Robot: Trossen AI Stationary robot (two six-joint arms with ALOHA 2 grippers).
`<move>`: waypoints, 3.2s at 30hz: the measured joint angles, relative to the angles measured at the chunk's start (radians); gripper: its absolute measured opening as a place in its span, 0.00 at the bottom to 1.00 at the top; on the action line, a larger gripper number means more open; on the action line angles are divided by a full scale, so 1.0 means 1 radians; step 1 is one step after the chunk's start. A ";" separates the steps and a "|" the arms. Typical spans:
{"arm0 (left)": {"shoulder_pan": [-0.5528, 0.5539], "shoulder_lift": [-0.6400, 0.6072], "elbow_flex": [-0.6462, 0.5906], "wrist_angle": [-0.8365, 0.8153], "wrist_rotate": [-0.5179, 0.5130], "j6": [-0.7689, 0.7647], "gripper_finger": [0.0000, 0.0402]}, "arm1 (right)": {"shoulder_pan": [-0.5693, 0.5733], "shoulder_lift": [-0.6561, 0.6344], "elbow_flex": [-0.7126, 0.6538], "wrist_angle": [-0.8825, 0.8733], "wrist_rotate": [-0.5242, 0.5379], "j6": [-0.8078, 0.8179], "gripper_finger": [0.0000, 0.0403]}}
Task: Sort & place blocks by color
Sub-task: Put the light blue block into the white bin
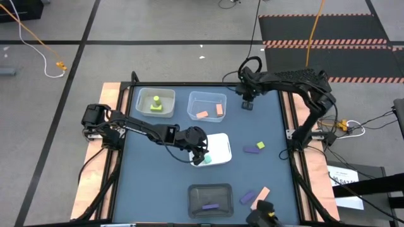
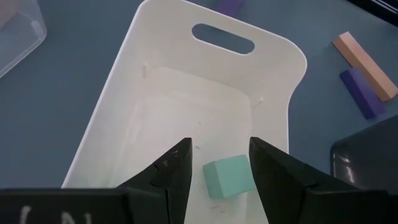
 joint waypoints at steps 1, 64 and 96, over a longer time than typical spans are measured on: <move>0.000 0.000 0.000 0.000 0.000 0.000 0.40 | 0.005 -0.027 0.000 0.001 -0.001 0.020 0.10; -0.013 0.000 -0.001 -0.101 -0.138 -0.079 0.40 | 1.053 -0.285 -0.420 0.934 0.159 0.904 0.12; -0.170 0.000 -0.001 0.072 -0.136 -0.098 0.40 | 1.013 -0.265 -0.420 0.901 0.207 0.717 0.60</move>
